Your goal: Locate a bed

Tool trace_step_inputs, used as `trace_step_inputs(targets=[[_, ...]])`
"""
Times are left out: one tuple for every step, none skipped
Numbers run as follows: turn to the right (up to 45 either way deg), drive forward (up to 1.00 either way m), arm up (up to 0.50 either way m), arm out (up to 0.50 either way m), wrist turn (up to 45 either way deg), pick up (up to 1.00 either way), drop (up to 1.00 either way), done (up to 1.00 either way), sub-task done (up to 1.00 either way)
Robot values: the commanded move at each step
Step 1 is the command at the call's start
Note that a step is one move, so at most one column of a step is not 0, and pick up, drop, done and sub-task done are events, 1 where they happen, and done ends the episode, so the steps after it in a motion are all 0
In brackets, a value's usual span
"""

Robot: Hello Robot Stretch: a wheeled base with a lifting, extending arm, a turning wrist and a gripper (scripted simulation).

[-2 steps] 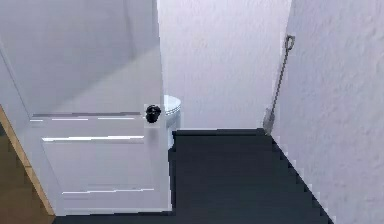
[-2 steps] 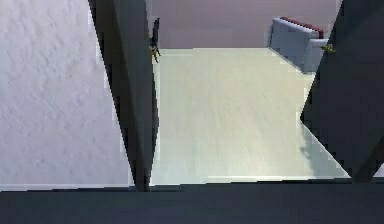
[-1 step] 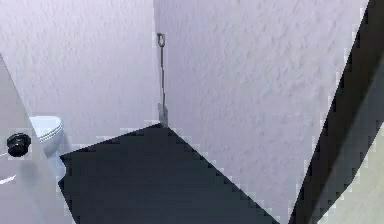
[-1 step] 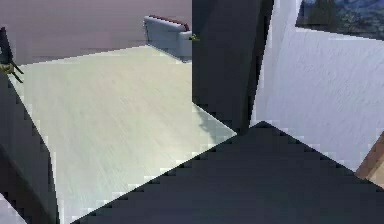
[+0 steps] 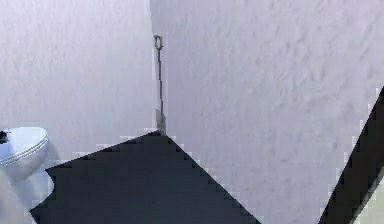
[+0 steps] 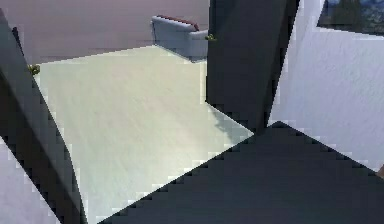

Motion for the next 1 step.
trace_step_inputs(targets=[[45.0,0.00,0.00,0.00,0.0,0.00,0.00,0.00,0.00]])
